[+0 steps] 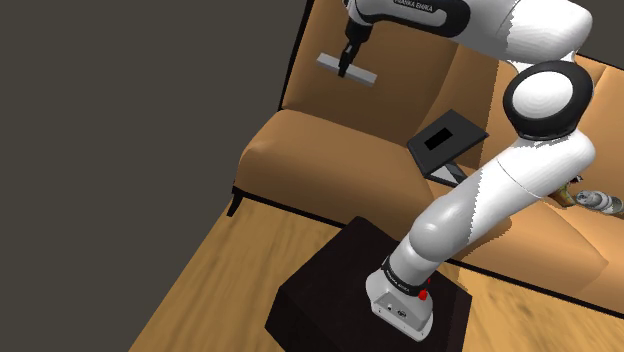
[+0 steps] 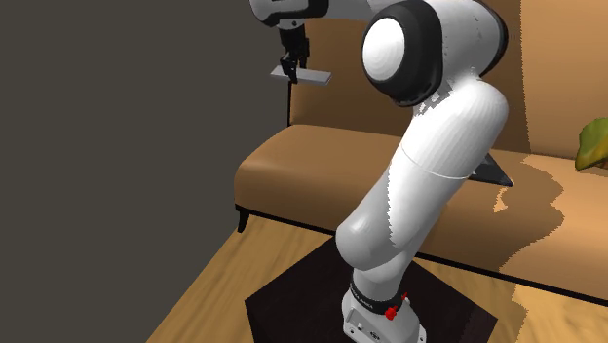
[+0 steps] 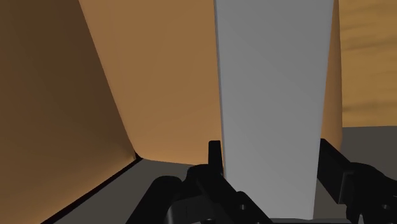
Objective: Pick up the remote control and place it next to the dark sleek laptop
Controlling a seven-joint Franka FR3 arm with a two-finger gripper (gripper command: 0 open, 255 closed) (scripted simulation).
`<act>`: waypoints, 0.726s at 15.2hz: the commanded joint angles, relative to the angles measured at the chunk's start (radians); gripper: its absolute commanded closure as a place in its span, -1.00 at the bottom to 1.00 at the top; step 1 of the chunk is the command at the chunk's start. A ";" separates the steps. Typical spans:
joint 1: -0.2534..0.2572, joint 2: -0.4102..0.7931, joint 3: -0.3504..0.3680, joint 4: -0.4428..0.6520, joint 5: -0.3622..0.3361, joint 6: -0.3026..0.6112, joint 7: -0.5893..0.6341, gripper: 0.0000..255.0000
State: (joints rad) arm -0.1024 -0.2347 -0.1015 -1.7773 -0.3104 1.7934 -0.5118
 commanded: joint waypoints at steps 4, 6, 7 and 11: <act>-0.008 0.006 -0.014 0.060 0.006 -0.045 -0.037 1.00; -0.025 -0.010 -0.045 0.042 0.009 -0.030 -0.083 1.00; -0.033 -0.016 -0.061 0.036 0.011 -0.023 -0.106 1.00; -0.066 -0.032 -0.126 0.020 0.019 0.004 -0.201 1.00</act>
State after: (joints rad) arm -0.1600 -0.2614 -0.2114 -1.7489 -0.2937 1.7874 -0.6889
